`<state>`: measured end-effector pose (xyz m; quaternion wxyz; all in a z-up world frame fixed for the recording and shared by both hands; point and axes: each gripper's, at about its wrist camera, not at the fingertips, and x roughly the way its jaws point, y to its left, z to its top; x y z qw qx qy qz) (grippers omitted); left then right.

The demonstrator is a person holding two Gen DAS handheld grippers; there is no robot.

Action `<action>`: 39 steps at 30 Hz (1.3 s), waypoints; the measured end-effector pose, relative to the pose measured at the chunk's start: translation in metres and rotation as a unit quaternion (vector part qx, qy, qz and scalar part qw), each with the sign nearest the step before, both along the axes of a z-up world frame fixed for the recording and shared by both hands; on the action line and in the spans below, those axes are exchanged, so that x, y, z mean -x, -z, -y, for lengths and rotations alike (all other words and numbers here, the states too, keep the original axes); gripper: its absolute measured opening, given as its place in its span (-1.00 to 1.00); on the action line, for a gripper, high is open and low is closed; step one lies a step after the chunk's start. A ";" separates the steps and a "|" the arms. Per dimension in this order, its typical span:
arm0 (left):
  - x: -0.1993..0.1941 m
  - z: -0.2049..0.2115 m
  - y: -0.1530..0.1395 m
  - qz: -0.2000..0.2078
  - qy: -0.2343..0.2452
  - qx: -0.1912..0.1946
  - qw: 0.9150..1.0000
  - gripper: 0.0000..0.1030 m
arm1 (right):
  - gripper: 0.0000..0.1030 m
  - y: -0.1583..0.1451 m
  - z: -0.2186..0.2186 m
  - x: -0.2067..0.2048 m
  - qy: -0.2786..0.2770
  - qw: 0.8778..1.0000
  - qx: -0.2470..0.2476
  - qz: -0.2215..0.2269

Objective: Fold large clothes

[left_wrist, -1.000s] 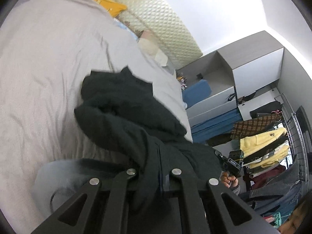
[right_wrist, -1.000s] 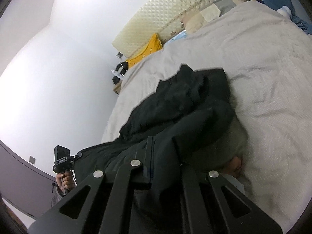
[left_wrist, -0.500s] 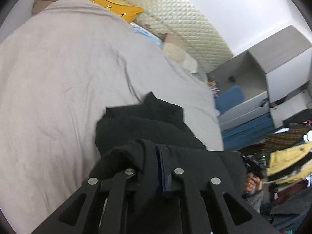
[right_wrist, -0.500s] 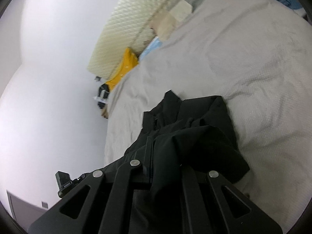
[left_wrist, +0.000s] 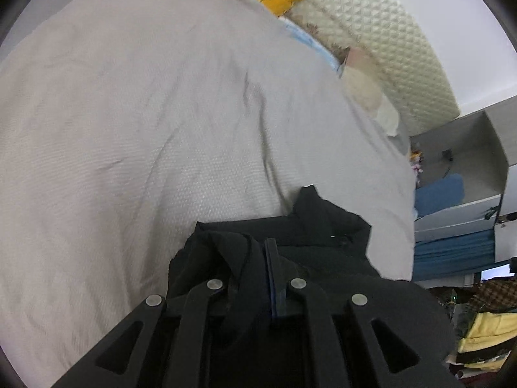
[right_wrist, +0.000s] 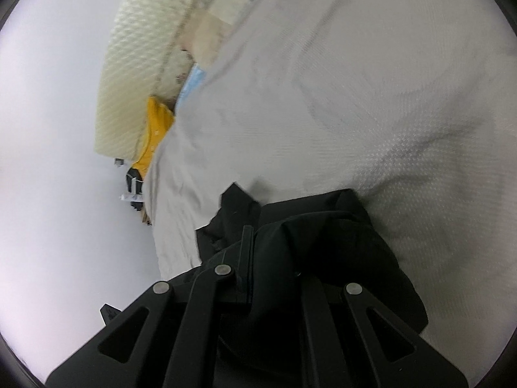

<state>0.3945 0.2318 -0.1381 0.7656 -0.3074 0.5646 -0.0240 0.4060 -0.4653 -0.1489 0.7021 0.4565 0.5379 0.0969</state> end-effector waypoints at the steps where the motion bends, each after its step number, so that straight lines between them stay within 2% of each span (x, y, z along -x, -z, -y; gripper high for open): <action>1: -0.006 0.001 0.005 -0.003 0.005 0.001 1.000 -0.78 | -0.91 0.008 0.000 -0.005 -0.002 1.000 -0.001 -0.006; 3: -0.014 0.002 0.016 -0.007 0.019 0.006 1.000 -0.78 | -0.91 0.023 0.001 -0.014 -0.015 1.000 -0.006 -0.012; 6: -0.017 0.002 0.025 -0.013 0.028 0.012 0.999 -0.78 | -0.91 0.026 0.002 -0.017 -0.047 0.999 -0.007 -0.003; 8: -0.018 0.008 0.024 -0.014 0.033 -0.003 0.999 -0.78 | -0.90 0.022 0.001 -0.019 -0.067 0.998 0.000 0.007; 10: -0.017 0.015 0.019 -0.012 0.037 -0.017 0.999 -0.79 | -0.90 0.017 -0.006 -0.022 -0.095 0.995 0.038 0.011; 12: -0.015 0.016 0.012 -0.010 0.046 -0.029 0.998 -0.78 | -0.88 0.014 -0.007 -0.023 -0.094 0.995 0.042 0.008; 16: 0.002 0.002 -0.005 0.001 0.043 0.007 0.999 -0.73 | -0.83 0.007 0.007 -0.015 -0.087 0.996 0.016 0.009; 17: 0.010 0.000 -0.013 0.011 0.052 0.014 0.999 -0.66 | -0.82 0.006 0.009 -0.013 -0.089 0.996 0.011 0.011; 19: 0.024 -0.004 -0.026 0.026 0.064 0.028 0.997 -0.43 | -0.81 -0.005 0.021 0.000 -0.087 0.995 -0.029 0.035; 22: 0.050 -0.018 -0.044 0.041 0.057 0.047 0.996 -0.21 | -0.81 -0.020 0.032 0.021 -0.094 0.992 -0.046 0.066; 24: 0.073 -0.032 -0.063 0.068 0.041 0.034 0.996 0.25 | -0.81 -0.027 0.034 0.033 -0.105 0.991 -0.038 0.071; 26: 0.096 -0.046 -0.078 0.099 0.029 0.024 0.994 0.28 | -0.81 -0.030 0.032 0.042 -0.111 0.990 -0.031 0.075; 28: 0.116 -0.047 -0.087 0.113 0.038 -0.006 0.993 0.28 | -0.81 -0.031 0.032 0.052 -0.113 0.991 -0.020 0.072; 30: 0.137 -0.036 -0.089 0.116 0.068 -0.015 0.991 0.28 | -0.81 -0.030 0.032 0.060 -0.112 0.991 -0.017 0.074; 34: 0.186 0.017 -0.082 0.142 0.132 -0.013 0.981 0.28 | -0.81 -0.020 0.030 0.067 -0.104 0.993 -0.007 0.063; 37: 0.222 0.072 -0.071 0.169 0.197 0.011 0.966 0.28 | -0.81 -0.014 0.028 0.068 -0.088 0.995 -0.004 0.055; 39: 0.239 0.103 -0.061 0.172 0.227 0.022 0.958 0.28 | -0.81 -0.011 0.027 0.068 -0.079 0.996 0.000 0.048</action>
